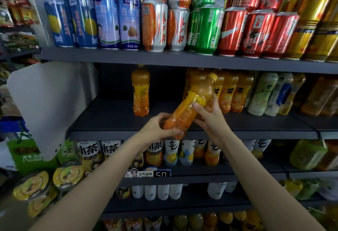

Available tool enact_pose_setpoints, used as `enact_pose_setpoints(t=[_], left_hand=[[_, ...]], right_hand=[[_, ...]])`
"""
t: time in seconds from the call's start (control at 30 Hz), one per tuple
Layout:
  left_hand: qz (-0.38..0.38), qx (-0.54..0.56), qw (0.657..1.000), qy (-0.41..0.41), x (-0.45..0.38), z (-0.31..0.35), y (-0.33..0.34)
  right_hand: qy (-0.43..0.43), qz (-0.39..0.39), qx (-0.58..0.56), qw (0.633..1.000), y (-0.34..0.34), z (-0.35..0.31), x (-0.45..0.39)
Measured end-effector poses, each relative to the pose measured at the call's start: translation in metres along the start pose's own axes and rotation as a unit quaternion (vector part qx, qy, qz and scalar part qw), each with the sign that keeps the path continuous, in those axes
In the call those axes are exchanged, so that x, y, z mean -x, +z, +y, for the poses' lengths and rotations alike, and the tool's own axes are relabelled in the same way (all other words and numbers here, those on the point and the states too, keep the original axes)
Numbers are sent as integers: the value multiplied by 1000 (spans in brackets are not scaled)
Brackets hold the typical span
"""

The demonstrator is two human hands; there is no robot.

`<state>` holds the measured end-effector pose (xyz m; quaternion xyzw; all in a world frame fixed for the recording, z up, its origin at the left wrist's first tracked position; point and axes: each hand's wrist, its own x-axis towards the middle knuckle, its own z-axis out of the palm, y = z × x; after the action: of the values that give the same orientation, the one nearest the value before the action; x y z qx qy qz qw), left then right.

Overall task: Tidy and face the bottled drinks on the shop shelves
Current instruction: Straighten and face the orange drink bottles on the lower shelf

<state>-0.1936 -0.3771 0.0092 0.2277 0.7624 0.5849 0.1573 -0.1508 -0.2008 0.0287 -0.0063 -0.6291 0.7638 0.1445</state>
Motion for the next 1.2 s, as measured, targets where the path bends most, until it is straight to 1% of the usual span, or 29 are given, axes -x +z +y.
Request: enact_pose_setpoints(t=[0.03,0.07,0.13,0.17,0.23,0.27,0.3,0.33,0.4,0.47,0.5,0.53,0.6,0.73,0.83,0.9,1.0,1.1,1.13,1.2], left_hand=[[55,-76,995,40,-3,-4,4],[108,-140,981,84,-6,-9,8],[196,-249,934,166,-6,-15,14],[225,-297,905,203,-7,-17,14],[256,-363,856,265,-7,-22,13],[266,-379,841,281,-7,-23,12],[268,-383,836,287,-7,-24,11],[264,-379,840,285,-8,-23,11],[246,-347,865,265,-10,-22,9],[209,-326,889,246,-12,-21,3],[206,-321,890,248,-13,-22,-1],[218,-310,891,249,-14,-24,-6],[269,-271,896,226,-15,-27,-18],[344,-253,890,162,-24,-37,-42],[372,-217,896,110,-36,-37,-54],[373,-204,900,94,-42,-37,-57],[367,-191,906,84,-54,-41,-59],[364,-160,916,51,-69,-45,-62],[363,-148,919,39,-74,-45,-63],[355,-128,926,24,-82,-46,-65]], right_hand=[[6,13,10,1000,2,1,0],[18,27,22,999,6,2,0],[56,67,10,996,13,3,0],[76,89,-15,993,16,4,-1],[95,114,-54,987,18,3,-2],[96,111,-59,987,18,2,-3],[94,104,-59,988,18,1,-4],[90,98,-56,989,17,0,-5],[72,96,-42,992,15,-1,-10],[35,108,17,993,13,-1,-19],[11,112,66,991,12,0,-24],[-10,114,121,986,11,3,-28],[-41,109,212,970,9,8,-35],[-77,73,323,940,16,17,-57],[-110,59,404,906,29,19,-84],[-124,48,425,896,36,22,-100],[-102,56,410,905,38,28,-117],[-88,60,408,907,34,46,-118],[-79,69,419,902,31,58,-114],[-70,92,462,880,25,81,-105]])
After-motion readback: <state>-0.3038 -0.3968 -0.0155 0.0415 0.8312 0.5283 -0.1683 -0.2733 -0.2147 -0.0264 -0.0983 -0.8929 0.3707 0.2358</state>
